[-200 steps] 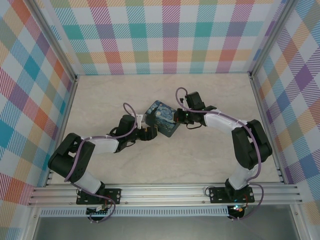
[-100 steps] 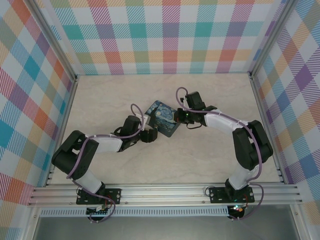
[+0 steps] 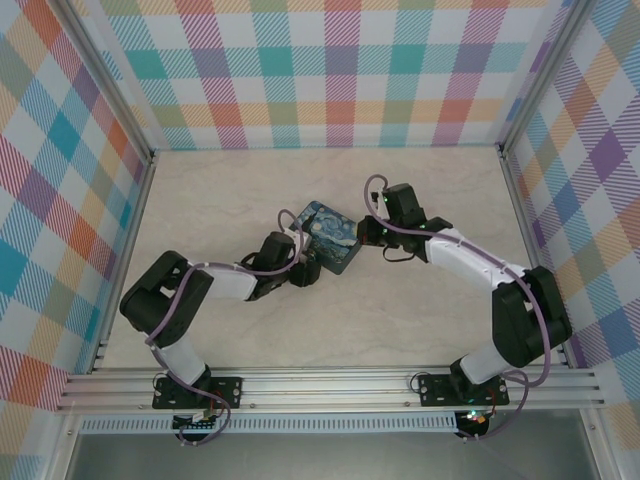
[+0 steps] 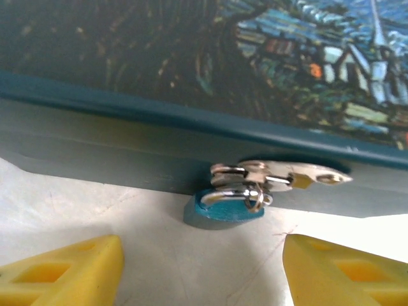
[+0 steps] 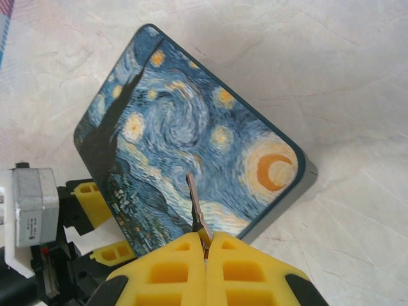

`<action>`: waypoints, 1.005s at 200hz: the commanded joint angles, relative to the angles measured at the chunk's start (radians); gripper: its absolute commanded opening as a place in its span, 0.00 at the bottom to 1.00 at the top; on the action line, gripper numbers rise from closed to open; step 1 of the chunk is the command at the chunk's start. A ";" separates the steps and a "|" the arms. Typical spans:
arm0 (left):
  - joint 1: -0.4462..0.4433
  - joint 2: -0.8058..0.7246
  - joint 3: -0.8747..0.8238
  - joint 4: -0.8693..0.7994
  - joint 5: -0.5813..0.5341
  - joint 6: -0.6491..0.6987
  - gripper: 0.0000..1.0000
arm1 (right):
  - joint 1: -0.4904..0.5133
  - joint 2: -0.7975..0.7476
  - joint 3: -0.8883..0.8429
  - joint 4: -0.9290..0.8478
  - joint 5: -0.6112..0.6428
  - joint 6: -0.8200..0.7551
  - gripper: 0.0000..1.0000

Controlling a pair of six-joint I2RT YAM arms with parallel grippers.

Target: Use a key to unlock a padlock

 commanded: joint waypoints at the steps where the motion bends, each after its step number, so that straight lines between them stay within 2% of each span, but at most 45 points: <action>1: -0.015 0.035 0.042 0.000 -0.022 0.050 0.67 | 0.004 -0.027 -0.015 -0.025 0.022 -0.028 0.01; 48: -0.023 0.074 0.087 -0.027 -0.017 0.094 0.61 | 0.003 -0.041 -0.022 -0.027 0.031 -0.038 0.01; 72: -0.026 0.082 0.102 -0.033 -0.007 0.108 0.54 | 0.004 -0.051 -0.034 -0.024 0.034 -0.041 0.01; 113: -0.026 0.078 0.137 -0.062 0.029 0.092 0.38 | 0.005 -0.084 -0.066 -0.017 0.032 -0.045 0.01; 136: -0.028 0.066 0.160 -0.095 0.059 0.049 0.31 | 0.005 -0.111 -0.100 -0.017 0.033 -0.048 0.01; 201: -0.029 0.033 0.216 -0.211 0.075 -0.163 0.25 | 0.004 -0.154 -0.208 -0.013 0.049 -0.060 0.01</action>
